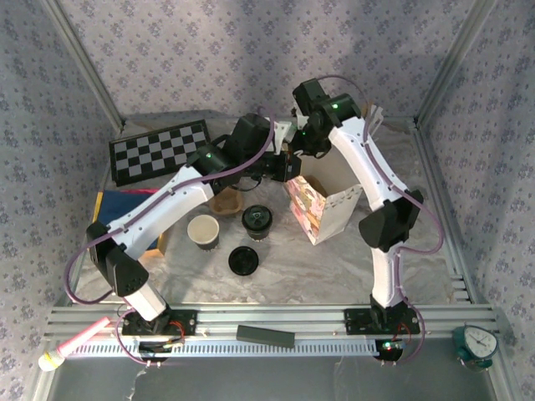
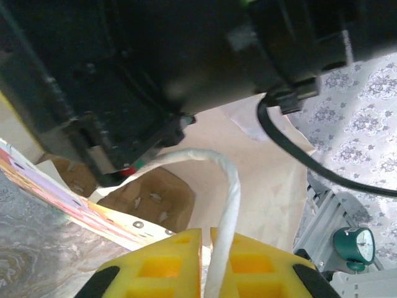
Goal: Pack the takeout coffee
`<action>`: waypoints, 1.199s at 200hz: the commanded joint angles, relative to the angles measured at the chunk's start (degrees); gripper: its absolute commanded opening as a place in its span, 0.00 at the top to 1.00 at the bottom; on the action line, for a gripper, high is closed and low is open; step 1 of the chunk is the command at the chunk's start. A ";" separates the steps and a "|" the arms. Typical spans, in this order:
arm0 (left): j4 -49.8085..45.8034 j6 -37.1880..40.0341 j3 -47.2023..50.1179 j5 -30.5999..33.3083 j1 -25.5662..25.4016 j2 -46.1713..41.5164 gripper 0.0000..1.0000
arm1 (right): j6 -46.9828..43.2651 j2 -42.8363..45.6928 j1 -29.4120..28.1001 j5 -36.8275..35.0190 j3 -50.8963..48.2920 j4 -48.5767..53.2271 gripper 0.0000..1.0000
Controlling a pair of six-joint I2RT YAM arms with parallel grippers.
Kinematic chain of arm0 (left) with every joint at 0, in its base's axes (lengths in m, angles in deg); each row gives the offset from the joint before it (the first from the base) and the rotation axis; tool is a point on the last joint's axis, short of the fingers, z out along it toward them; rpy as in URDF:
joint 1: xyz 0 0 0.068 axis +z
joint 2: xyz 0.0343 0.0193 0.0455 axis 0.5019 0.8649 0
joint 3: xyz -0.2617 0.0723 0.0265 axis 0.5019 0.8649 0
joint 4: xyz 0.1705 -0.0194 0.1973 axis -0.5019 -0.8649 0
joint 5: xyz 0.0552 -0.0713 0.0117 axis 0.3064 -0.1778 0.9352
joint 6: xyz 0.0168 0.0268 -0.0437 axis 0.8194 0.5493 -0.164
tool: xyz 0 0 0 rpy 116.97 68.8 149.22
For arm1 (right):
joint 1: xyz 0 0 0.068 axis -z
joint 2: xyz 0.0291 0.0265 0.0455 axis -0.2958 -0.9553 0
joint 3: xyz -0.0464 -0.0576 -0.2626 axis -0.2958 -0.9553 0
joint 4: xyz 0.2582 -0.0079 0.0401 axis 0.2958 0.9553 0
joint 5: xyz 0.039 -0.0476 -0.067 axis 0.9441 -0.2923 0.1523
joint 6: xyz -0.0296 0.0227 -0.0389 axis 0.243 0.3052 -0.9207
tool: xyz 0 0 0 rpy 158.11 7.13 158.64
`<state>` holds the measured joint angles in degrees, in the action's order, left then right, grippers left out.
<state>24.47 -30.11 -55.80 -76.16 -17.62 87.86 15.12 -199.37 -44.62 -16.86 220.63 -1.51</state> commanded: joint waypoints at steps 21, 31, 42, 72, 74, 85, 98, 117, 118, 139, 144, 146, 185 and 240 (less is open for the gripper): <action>1.18 -0.45 -0.15 1.26 0.52 -2.28 0.72 | 3.66 13.30 2.23 -4.81 -8.01 -0.10 0.79; 1.29 -0.50 -0.08 1.26 0.64 -2.52 0.72 | 4.25 16.10 2.41 -5.85 -10.29 -0.85 0.78; 1.38 -0.45 -0.15 1.40 0.75 -2.81 0.67 | 4.50 19.21 2.44 -6.91 -12.66 -1.94 0.76; 0.76 -0.96 -0.43 2.33 1.68 -4.67 0.38 | 4.05 25.34 0.37 -9.70 -16.08 -3.22 0.68; 0.72 -1.08 -0.43 2.38 1.82 -4.85 0.35 | 3.97 25.64 0.07 -10.00 -16.14 -3.26 0.67; 0.35 -1.84 -0.01 3.34 2.81 -6.27 0.23 | 3.61 26.99 -1.96 -12.02 -16.19 -3.24 0.66; 0.24 -2.69 1.22 4.03 4.28 -8.53 0.17 | 3.15 28.08 -4.54 -14.40 -16.03 -3.24 0.63; -0.68 -4.78 4.36 6.59 7.44 -12.76 0.05 | 2.69 28.30 -9.03 -17.32 -14.69 -2.78 0.60; -0.68 -4.90 4.51 6.69 7.68 -12.98 0.05 | 2.69 28.30 -9.30 -17.48 -14.61 -2.73 0.60; -1.69 -7.41 10.05 8.94 12.39 -18.48 0.00 | 2.03 27.25 -14.42 -20.37 -13.02 -2.64 0.58; -1.97 -7.89 11.52 9.40 13.77 -19.90 0.00 | 1.91 26.73 -15.58 -20.69 -12.58 -2.62 0.58; -2.10 -8.09 12.07 9.58 14.07 -20.42 0.00 | 1.81 26.52 -16.02 -20.79 -12.34 -2.61 0.57; -4.13 -10.00 22.09 10.73 21.88 -29.63 0.00 | 0.17 18.16 -23.94 -21.15 -4.95 -0.18 0.54; -9.15 -9.57 27.93 13.98 23.79 -36.75 0.00 | 2.58 0.46 -26.19 -14.29 6.34 11.26 0.44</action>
<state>18.35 -39.62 -28.76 -64.68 5.72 54.29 16.63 -192.62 -70.83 -34.20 222.70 0.53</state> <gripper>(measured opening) 0.997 0.540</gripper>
